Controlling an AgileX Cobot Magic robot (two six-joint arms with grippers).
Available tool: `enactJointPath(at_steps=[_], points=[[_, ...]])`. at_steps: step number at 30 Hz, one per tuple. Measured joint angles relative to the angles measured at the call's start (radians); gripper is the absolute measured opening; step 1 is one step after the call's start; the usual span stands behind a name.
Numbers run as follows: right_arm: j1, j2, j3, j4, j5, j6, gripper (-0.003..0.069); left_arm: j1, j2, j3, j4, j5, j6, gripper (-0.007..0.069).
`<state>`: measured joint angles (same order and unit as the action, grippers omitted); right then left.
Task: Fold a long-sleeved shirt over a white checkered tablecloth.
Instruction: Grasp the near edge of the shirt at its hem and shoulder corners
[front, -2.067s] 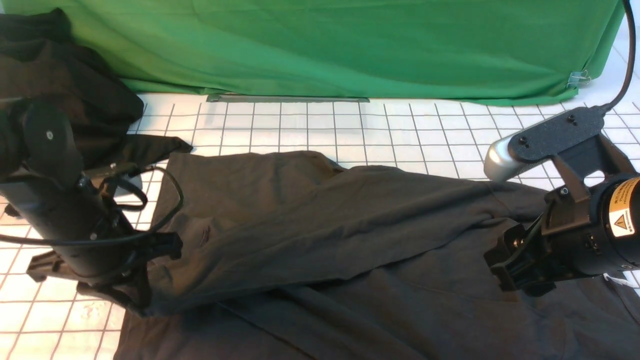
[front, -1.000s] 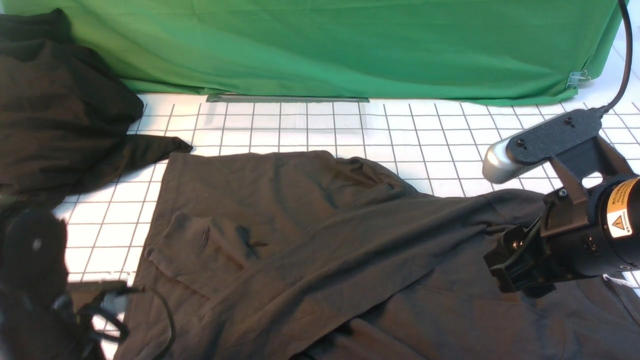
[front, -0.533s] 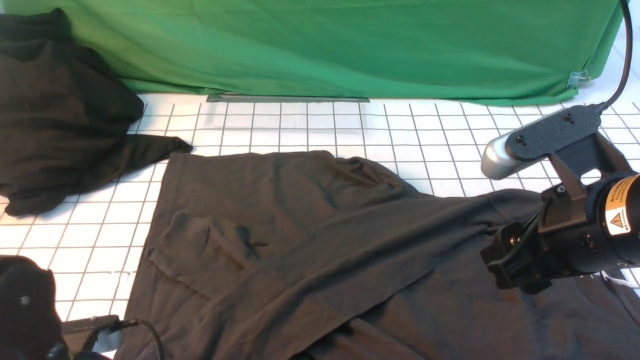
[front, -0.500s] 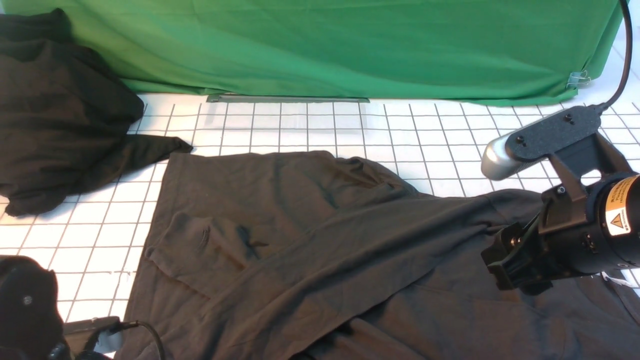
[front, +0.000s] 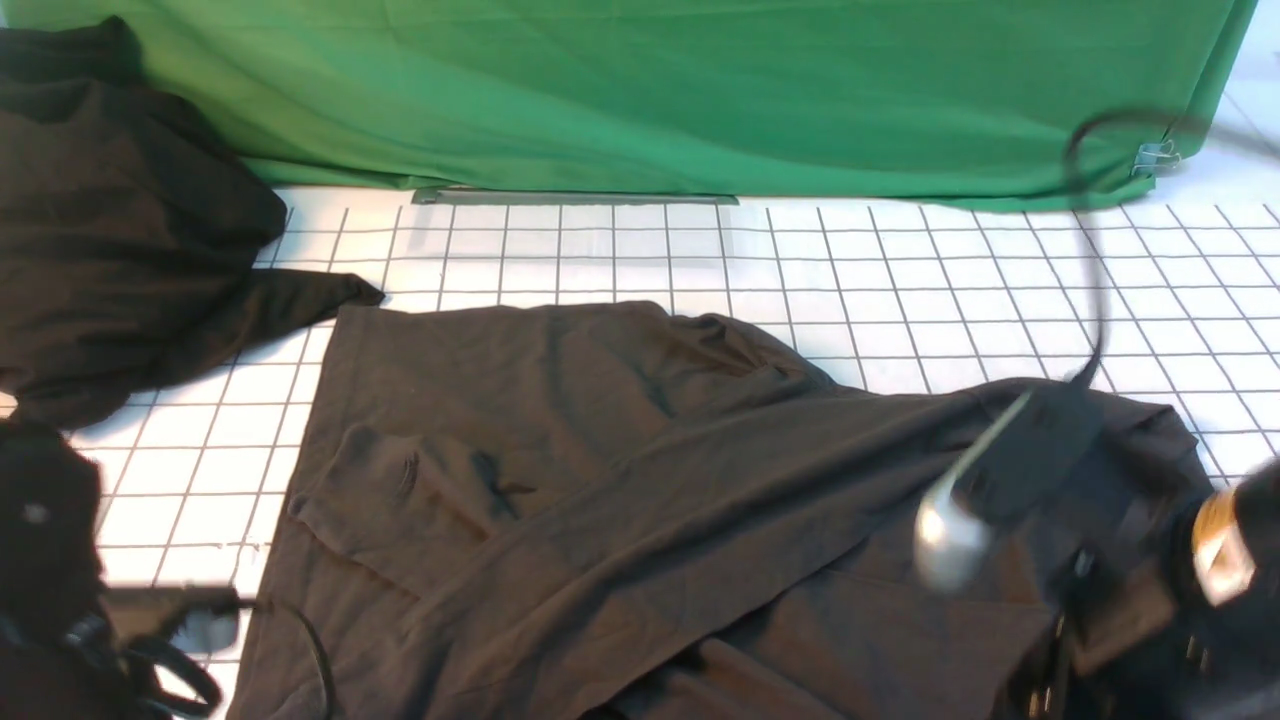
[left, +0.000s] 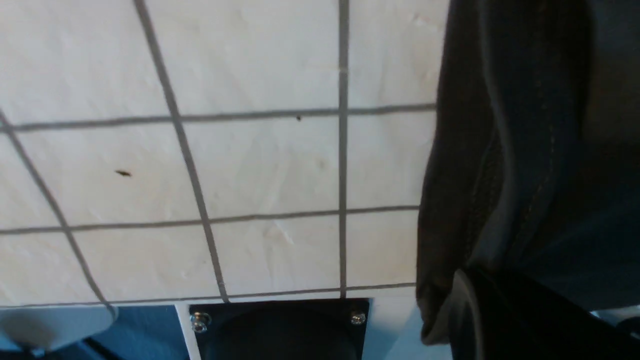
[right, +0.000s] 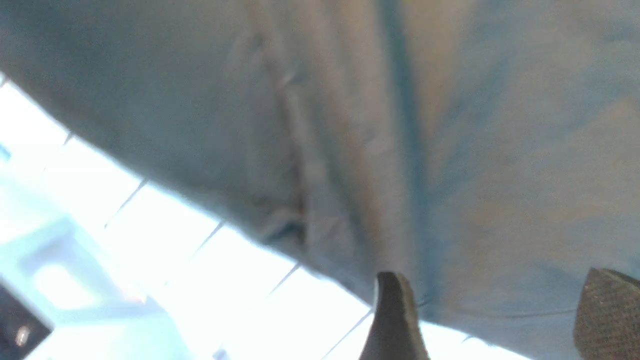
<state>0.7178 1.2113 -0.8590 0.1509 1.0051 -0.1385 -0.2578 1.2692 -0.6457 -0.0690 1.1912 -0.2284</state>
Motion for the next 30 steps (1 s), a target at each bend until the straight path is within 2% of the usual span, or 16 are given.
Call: enactJointPath(at_steps=[5, 11, 15, 18, 19, 22, 24, 26, 30], points=[[0.101, 0.016, 0.112, 0.004, -0.063, -0.003, 0.0451, 0.0, -0.073, -0.006, 0.004, 0.015, -0.003, -0.0001], [0.107, 0.149, 0.184, -0.067, -0.142, 0.078, 0.0459, 0.0, -0.081, -0.006, 0.001, 0.017, -0.003, -0.0001], [0.108, 0.26, 0.186, -0.075, -0.193, 0.105, 0.0483, 0.0, -0.081, -0.006, 0.001, 0.017, -0.003, -0.0001], [0.108, 0.308, 0.186, -0.077, -0.237, 0.114, 0.0472, 0.0, -0.081, -0.006, 0.001, 0.017, -0.003, -0.0001], [0.108, 0.319, 0.186, -0.078, -0.245, 0.116, 0.0449, 0.0, -0.081, -0.006, 0.001, 0.017, -0.003, -0.0001], [0.108, 0.319, 0.186, -0.09, -0.244, 0.119, 0.0281, 0.0, -0.081, -0.007, 0.002, 0.018, -0.003, -0.0001], [0.108, 0.292, 0.186, -0.098, -0.237, 0.121, 0.0084, 0.0, -0.081, -0.038, 0.008, 0.02, -0.003, -0.0001], [0.108, 0.247, 0.181, -0.116, -0.226, 0.126, 0.0038, 0.0, -0.08, -0.091, 0.017, 0.02, -0.003, -0.0001], [0.102, 0.173, 0.122, -0.191, -0.166, 0.167, 0.0021, 0.03, -0.066, -0.223, 0.038, 0.02, -0.003, -0.0001]])
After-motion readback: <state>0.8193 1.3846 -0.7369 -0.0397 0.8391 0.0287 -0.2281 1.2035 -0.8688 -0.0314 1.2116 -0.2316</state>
